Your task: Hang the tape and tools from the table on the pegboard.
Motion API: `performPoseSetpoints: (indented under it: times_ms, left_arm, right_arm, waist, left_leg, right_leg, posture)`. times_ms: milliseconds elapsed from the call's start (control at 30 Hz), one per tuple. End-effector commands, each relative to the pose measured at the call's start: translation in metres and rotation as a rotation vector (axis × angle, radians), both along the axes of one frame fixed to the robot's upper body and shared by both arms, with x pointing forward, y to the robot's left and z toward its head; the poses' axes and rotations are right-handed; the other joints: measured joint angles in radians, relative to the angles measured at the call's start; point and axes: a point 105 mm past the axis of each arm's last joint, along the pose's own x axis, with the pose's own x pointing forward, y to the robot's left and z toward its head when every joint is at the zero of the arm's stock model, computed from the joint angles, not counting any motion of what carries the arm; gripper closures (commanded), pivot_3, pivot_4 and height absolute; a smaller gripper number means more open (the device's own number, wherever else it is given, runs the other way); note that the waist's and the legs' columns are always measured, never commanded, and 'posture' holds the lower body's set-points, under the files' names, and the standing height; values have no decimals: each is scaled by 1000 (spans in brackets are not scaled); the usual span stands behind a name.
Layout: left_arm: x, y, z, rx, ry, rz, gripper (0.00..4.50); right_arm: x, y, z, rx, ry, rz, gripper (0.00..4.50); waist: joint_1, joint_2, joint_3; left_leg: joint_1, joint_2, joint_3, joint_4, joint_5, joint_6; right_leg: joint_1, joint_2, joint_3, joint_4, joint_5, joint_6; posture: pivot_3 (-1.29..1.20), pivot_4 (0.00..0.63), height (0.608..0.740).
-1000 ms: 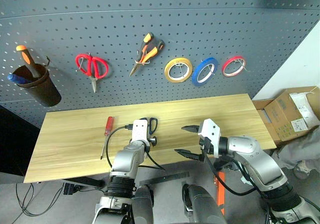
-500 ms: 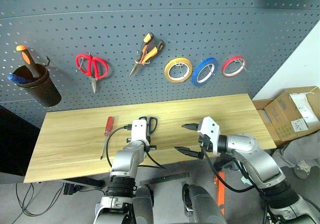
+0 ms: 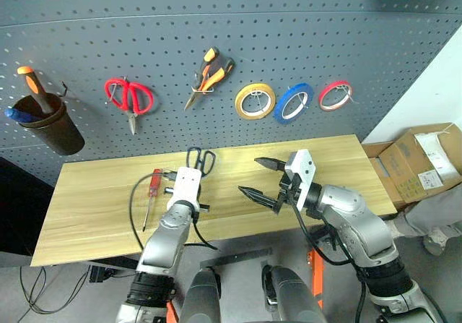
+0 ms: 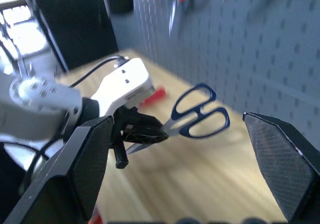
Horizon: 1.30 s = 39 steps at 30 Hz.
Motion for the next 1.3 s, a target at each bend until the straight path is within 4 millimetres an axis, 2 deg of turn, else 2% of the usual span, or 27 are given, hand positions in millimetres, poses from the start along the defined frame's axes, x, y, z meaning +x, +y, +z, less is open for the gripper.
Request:
performPoseSetpoints:
  times_ms: [33,167,367,533,867,1067,1300]
  left_arm:
    - [-8,5,32,109,-176,-2,3794]
    - [-18,13,53,229,-305,19,3794]
    - [-27,24,78,303,-461,99,3794]
    - [-29,26,88,299,-522,125,3794]
    - [-23,37,83,236,-483,150,3794]
    - [-10,38,76,169,-445,116,3794]
    - [-4,41,74,129,-436,124,3794]
  right_arm:
    - [-7,7,20,85,-26,50,0]
    - [-3,15,23,115,-23,59,0]
    - [9,21,30,137,-58,51,0]
    - [16,21,34,146,-92,35,0]
    - [3,23,37,175,-95,106,0]
    - [6,25,37,166,-101,96,0]
    - [8,21,33,148,-101,70,0]
  waist:
    - [6,0,-10]
    - [23,-4,-23]
    - [35,-8,-56]
    - [52,-8,-77]
    - [59,-7,-95]
    - [60,-7,-98]
    - [60,-8,-104]
  left_leg:
    - [0,-1,0,0,0,0]
    - [0,-1,1,1,0,0]
    - [0,0,2,3,0,0]
    - [1,0,3,3,0,0]
    - [7,0,3,4,0,0]
    - [13,0,3,4,0,0]
    - [13,0,3,4,0,0]
  right_leg:
    - [0,-1,0,-1,0,0]
    - [0,-1,0,-1,1,1]
    - [2,-1,0,-1,2,1]
    - [1,-1,0,-1,3,1]
    - [7,-1,0,0,3,1]
    - [15,-1,0,0,0,-4]
    - [15,-1,0,0,2,0]
  posture:
    - [156,115,740]
    - [193,90,740]
    - [218,63,740]
    - [222,50,740]
    - [216,54,740]
    - [210,51,740]
    - [201,42,740]
